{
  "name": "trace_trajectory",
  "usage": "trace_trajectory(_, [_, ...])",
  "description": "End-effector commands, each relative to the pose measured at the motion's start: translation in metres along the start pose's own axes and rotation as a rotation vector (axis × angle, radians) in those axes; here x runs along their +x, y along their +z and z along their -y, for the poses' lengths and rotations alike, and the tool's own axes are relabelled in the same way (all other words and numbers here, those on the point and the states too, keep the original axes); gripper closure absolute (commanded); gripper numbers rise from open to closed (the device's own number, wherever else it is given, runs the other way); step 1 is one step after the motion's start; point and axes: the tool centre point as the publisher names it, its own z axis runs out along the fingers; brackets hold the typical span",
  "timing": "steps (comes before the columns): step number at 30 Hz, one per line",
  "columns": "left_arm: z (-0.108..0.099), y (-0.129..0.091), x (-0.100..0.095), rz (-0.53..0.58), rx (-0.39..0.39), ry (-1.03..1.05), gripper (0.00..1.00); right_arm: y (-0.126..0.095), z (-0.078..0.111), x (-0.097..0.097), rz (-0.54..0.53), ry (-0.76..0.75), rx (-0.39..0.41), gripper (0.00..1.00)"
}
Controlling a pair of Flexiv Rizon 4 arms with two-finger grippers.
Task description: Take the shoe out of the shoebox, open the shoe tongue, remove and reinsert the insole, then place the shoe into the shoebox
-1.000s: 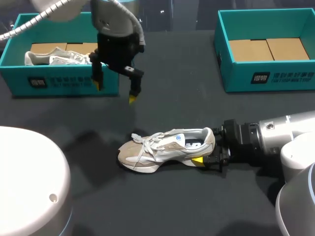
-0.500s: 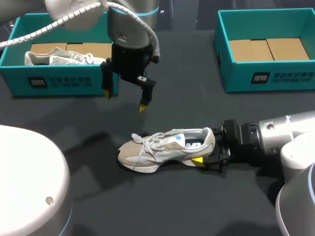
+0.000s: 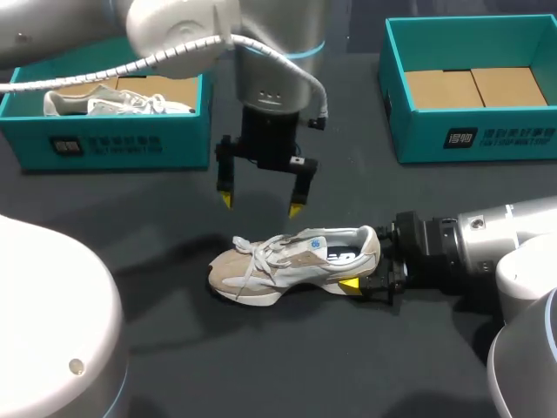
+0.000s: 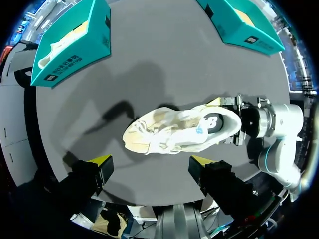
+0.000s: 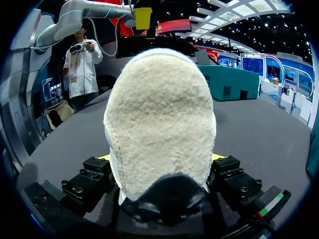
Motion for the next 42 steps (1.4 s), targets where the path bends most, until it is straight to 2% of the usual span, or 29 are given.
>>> trace_trajectory(1, [0.005,0.011,0.025,0.026,0.004,-0.015,0.0,-0.001,-0.001,0.001,0.001,0.0,0.004,1.0])
trace_trajectory(11, [0.005,0.011,0.025,0.026,0.004,-0.015,0.0,-0.001,-0.001,0.001,0.001,0.0,0.004,1.0])
trace_trajectory(14, [0.012,0.021,0.041,0.051,-0.011,-0.067,0.0,-0.001,-0.001,0.001,0.001,0.0,0.004,1.0])
trace_trajectory(18, [0.017,0.034,0.063,0.091,-0.089,-0.103,0.0,-0.001,-0.001,0.001,0.001,0.0,0.004,1.0])
trace_trajectory(23, [0.023,0.046,0.08,0.136,-0.119,-0.169,0.0,-0.001,-0.001,0.001,0.001,0.0,0.004,1.0])
trace_trajectory(29, [0.025,0.056,0.093,0.171,-0.117,-0.205,0.0,-0.001,-0.001,0.001,0.001,0.0,0.004,1.0])
trace_trajectory(34, [0.027,0.069,0.098,0.211,-0.135,-0.23,0.0,-0.001,-0.001,0.001,0.001,0.0,0.004,1.0])
trace_trajectory(42, [0.026,0.087,0.095,0.249,-0.157,-0.254,0.0,-0.001,-0.001,0.001,0.001,0.0,0.004,1.0])
